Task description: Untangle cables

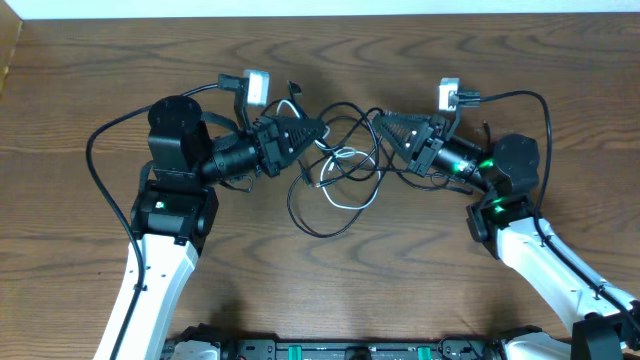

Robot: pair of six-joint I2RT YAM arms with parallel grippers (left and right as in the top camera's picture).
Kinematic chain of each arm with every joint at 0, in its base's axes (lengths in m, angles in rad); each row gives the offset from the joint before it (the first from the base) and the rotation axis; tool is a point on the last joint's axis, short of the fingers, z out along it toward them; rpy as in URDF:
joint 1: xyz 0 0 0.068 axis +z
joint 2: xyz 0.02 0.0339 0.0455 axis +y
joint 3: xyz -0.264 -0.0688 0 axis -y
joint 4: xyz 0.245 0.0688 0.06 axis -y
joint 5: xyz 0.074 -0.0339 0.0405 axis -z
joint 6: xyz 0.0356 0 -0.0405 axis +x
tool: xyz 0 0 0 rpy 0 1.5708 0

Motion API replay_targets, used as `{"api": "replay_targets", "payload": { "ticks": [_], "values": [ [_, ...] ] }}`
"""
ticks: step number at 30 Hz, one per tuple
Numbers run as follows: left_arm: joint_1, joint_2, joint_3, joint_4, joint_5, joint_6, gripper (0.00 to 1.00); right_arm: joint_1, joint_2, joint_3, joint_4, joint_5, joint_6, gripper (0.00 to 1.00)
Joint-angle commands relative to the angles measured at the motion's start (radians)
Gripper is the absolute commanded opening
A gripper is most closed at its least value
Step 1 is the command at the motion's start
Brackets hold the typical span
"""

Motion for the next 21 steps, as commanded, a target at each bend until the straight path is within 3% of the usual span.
{"api": "replay_targets", "payload": {
  "ticks": [1, 6, 21],
  "values": [
    [0.008, -0.014, 0.015, 0.008, 0.087, 0.089, 0.08, -0.031, -0.008, 0.006, 0.002, 0.011, 0.039, 0.01],
    [0.016, -0.014, 0.015, 0.007, 0.11, 0.15, 0.08, -0.098, -0.008, 0.006, 0.019, -0.035, 0.091, 0.01],
    [-0.039, -0.006, 0.015, -0.039, 0.109, 0.153, 0.08, -0.129, -0.008, 0.006, 0.131, -0.093, 0.12, 0.01]
  ]
}}
